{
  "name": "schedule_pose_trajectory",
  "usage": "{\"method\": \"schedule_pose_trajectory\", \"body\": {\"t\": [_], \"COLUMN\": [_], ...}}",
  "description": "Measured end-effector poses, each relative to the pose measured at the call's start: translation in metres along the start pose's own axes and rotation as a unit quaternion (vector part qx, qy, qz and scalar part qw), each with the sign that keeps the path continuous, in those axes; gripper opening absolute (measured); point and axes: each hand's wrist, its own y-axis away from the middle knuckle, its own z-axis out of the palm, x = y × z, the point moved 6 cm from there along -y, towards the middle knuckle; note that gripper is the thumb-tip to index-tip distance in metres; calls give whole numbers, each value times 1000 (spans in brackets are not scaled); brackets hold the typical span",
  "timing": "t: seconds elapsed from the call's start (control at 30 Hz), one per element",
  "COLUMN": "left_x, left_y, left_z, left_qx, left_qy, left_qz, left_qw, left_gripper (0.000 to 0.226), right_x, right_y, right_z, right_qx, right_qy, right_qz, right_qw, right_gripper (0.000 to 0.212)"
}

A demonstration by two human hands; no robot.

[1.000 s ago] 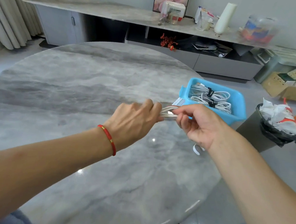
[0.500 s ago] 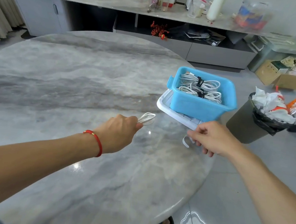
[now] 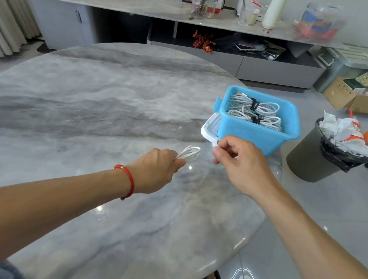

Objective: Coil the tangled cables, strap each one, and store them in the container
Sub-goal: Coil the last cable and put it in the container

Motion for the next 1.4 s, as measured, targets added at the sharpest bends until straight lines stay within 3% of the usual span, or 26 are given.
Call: {"method": "schedule_pose_trajectory", "body": {"t": [0.17, 0.3, 0.47, 0.6, 0.8, 0.93, 1.0, 1.07, 1.13, 1.17, 1.3, 1.4], "left_x": [10, 18, 27, 28, 23, 19, 17, 19, 27, 34, 52, 67], "left_y": [4, 10, 14, 14, 9, 7, 6, 7, 12, 15, 31, 44], "left_z": [2, 0, -8, -9, -8, -17, -23, -29, -37, -41, -46, -41], "left_qx": [-35, -64, -128, -164, -129, -96, -56, -18, 30, 61, 109, 96], "left_qy": [75, 206, 316, 352, 362, 375, 363, 335, 253, 197, 79, -12], "left_qz": [-16, -37, -52, -63, -47, -42, -35, -6, 71, 122, 257, 331], "left_qw": [996, 976, 939, 919, 922, 921, 929, 942, 964, 971, 957, 939], "left_gripper": [33, 34, 20, 23, 41, 37, 42, 43, 40, 42, 40, 33], "right_x": [-26, -26, -16, -15, -22, -20, -16, -13, -13, -11, -6, 1], "right_y": [19, 24, 23, 26, 26, 27, 29, 33, 36, 36, 37, 40], "right_z": [31, 45, 46, 47, 45, 44, 49, 57, 59, 57, 51, 50], "right_qx": [-65, -59, -57, -62, -56, -70, -101, -157, -215, -243, -323, -351], "right_qy": [-228, -218, -177, -199, -178, -276, -384, -503, -571, -579, -551, -482], "right_qz": [9, 49, 103, 115, 87, 112, 172, 254, 303, 302, 243, 188], "right_qw": [971, 973, 977, 971, 979, 952, 902, 811, 733, 717, 730, 780], "right_gripper": [17, 41, 30, 35, 37, 31, 27, 27, 28, 30, 37, 17]}}
